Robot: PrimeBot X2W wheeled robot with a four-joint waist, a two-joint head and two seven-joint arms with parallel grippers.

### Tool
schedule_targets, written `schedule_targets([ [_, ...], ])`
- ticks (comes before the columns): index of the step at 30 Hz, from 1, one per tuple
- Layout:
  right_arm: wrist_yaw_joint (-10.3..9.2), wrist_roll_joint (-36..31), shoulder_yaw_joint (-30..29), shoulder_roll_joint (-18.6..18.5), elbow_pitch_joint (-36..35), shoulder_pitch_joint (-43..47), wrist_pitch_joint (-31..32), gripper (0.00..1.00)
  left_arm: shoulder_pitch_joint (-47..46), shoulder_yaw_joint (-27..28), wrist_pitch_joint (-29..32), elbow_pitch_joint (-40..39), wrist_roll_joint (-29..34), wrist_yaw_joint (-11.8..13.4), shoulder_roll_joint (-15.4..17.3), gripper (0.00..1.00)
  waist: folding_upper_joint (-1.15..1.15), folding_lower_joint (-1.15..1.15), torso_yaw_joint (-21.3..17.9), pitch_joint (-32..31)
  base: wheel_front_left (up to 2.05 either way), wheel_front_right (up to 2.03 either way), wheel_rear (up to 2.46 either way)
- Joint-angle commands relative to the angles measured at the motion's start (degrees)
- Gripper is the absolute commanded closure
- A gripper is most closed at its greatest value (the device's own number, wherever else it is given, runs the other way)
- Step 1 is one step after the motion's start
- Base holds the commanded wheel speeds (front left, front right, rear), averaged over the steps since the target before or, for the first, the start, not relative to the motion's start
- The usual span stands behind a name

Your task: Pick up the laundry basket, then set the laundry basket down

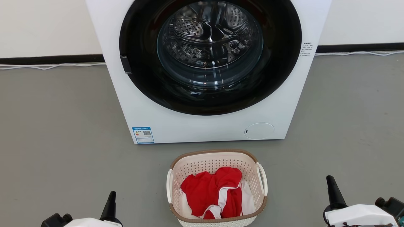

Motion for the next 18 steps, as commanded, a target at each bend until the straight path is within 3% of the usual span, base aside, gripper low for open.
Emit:
schedule_targets([
  [1, 0.25, 2.5, 0.7, -0.6, -2.0, -2.9, 0.6, 1.00, -3.4, 1.4, 0.5, -2.0, -2.1, -0.9, 0.5, 1.00, 0.00, 0.00, 0.0, 0.1, 0.00, 0.00, 0.00],
  [18, 0.31, 14.2, 0.6, -0.6, -3.7, -3.5, 3.2, 1.00, -4.5, 2.5, 3.2, -3.7, -11.3, -2.1, 0.4, 1.00, 0.00, 0.00, 0.0, 0.6, 0.00, 0.00, 0.00],
])
